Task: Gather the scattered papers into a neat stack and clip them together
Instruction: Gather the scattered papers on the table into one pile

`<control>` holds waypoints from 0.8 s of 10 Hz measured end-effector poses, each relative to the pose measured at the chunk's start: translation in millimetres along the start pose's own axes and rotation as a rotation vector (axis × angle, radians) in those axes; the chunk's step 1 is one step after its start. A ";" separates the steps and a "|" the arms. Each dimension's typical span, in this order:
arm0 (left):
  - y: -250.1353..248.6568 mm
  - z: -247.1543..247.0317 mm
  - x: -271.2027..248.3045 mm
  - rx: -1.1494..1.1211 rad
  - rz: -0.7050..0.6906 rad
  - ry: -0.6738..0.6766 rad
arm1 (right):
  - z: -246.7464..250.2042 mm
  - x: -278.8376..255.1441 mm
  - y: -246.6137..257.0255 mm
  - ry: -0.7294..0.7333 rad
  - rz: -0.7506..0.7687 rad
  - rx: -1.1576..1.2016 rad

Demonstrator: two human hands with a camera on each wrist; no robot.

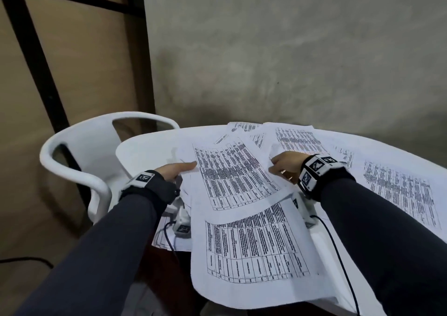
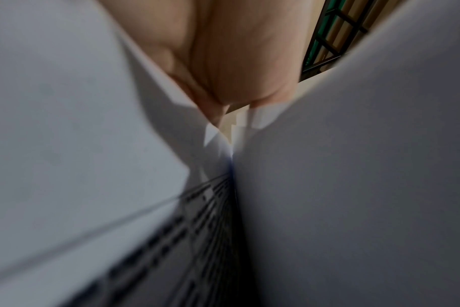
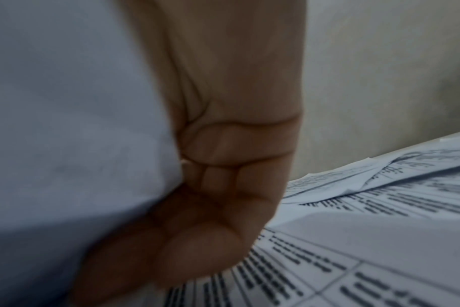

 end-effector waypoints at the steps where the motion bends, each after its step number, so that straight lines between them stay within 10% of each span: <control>1: 4.5 5.3 12.4 0.179 0.036 0.040 | 0.7 2.6 -0.2 -0.038 -0.048 -0.057; 3: -9.9 -23.6 -39.1 0.231 -0.006 0.221 | -4.9 16.2 6.4 -0.114 -0.042 -0.121; 8: -11.0 -22.8 -38.5 0.411 -0.029 0.155 | -2.4 54.8 25.4 -0.256 -0.011 0.029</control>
Point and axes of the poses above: each hand's wrist, its own x-axis towards the middle knuckle, its own z-axis out of the back of the hand, y = z × x, the point moved 4 cm from there along x, towards the middle knuckle, and after that the axes turned 8 degrees about z, right-handed, at the moved point
